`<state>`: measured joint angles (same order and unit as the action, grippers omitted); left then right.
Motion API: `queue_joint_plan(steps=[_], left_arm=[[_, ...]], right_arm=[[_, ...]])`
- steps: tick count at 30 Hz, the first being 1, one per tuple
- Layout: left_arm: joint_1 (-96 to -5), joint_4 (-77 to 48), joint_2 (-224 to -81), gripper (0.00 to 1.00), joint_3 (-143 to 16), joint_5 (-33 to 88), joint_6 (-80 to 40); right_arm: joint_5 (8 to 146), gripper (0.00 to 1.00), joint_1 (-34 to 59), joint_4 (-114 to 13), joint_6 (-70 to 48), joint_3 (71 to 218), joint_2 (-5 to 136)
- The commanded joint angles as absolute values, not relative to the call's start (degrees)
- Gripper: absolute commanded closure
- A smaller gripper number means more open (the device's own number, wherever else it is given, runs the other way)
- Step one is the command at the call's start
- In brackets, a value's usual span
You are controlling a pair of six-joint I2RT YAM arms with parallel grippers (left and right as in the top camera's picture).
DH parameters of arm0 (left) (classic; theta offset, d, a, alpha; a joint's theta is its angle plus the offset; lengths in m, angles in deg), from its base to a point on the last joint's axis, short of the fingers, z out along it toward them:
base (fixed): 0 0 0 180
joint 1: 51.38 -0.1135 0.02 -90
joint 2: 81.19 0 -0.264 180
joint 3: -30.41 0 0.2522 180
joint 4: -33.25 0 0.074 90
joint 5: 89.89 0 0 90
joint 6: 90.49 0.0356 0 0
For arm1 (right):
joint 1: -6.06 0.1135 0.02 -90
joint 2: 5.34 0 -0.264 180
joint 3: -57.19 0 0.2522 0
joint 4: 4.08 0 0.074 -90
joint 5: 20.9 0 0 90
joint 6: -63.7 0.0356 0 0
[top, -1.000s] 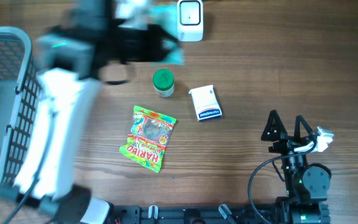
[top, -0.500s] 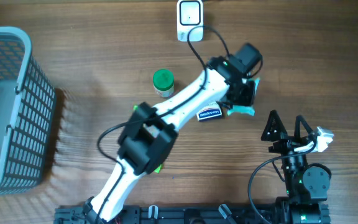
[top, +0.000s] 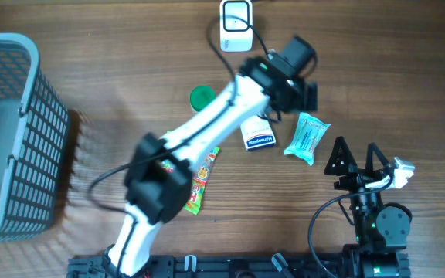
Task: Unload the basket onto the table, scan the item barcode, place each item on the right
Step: 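Place the tissue pack right of the white box and withdraw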
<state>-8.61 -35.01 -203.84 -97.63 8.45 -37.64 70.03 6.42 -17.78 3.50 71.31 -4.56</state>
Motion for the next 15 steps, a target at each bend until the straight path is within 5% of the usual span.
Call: queue_joint_plan(steps=[1,8,15], left_arm=[[-16.66,-40.54,-187.53,0.0,-99.53,-5.08,-32.39],[-31.94,-51.2,-168.91,0.0,-99.53,-10.96,-20.48],[-57.88,-67.57,-161.26,0.0,-99.51,-25.96,-53.4]], right_arm=[[68.95,0.0,6.75,-17.45,3.87,71.25,-4.91],[68.95,0.0,6.75,-17.45,3.85,71.25,-4.91],[68.95,0.0,6.75,-17.45,3.85,71.25,-4.91]])
